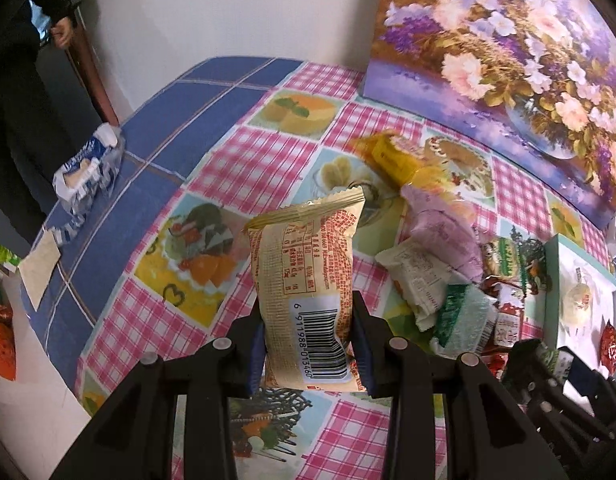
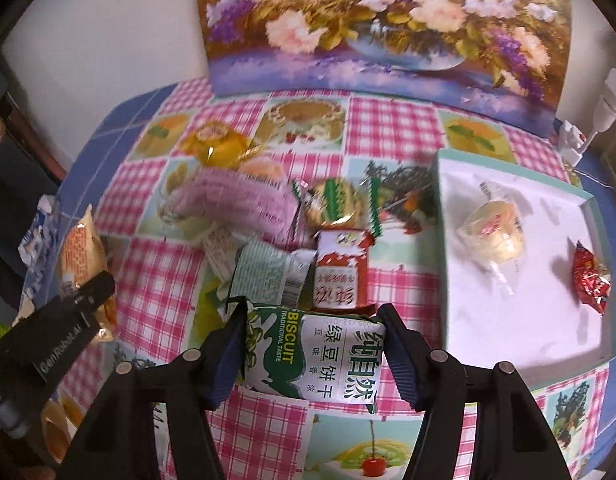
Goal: Organize snacks
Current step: 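Carry the bread bag and BISCUIT pack toward the white tray with both tools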
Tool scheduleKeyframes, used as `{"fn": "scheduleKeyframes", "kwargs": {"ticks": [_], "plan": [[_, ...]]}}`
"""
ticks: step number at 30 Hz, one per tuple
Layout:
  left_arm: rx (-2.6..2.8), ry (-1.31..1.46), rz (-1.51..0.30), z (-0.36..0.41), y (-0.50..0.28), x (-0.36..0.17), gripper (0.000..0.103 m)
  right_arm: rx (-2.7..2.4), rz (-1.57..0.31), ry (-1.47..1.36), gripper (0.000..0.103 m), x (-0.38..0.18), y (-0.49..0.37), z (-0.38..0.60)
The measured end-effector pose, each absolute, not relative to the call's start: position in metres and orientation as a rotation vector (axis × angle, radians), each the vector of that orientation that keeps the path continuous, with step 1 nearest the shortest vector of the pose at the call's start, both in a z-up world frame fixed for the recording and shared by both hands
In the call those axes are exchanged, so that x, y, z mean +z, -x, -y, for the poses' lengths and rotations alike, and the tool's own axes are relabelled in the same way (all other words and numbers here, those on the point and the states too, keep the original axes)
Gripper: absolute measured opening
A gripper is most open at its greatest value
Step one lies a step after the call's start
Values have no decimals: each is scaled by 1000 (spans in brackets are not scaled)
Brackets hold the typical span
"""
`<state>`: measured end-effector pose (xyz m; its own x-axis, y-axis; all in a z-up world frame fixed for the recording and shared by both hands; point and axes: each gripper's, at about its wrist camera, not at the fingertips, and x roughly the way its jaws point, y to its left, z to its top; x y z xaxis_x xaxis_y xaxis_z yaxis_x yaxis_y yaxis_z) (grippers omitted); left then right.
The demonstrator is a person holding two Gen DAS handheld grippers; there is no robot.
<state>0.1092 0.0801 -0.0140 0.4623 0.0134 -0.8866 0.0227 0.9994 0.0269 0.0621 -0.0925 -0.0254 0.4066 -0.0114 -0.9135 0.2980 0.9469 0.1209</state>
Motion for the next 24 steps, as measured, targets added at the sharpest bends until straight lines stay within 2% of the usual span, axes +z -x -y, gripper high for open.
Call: {"fn": "scheduleKeyframes", "kwargs": {"ticks": [24], "plan": [[-201, -172, -969, 40, -70, 25, 39, -448, -958, -511, 67, 31, -16, 226]]}}
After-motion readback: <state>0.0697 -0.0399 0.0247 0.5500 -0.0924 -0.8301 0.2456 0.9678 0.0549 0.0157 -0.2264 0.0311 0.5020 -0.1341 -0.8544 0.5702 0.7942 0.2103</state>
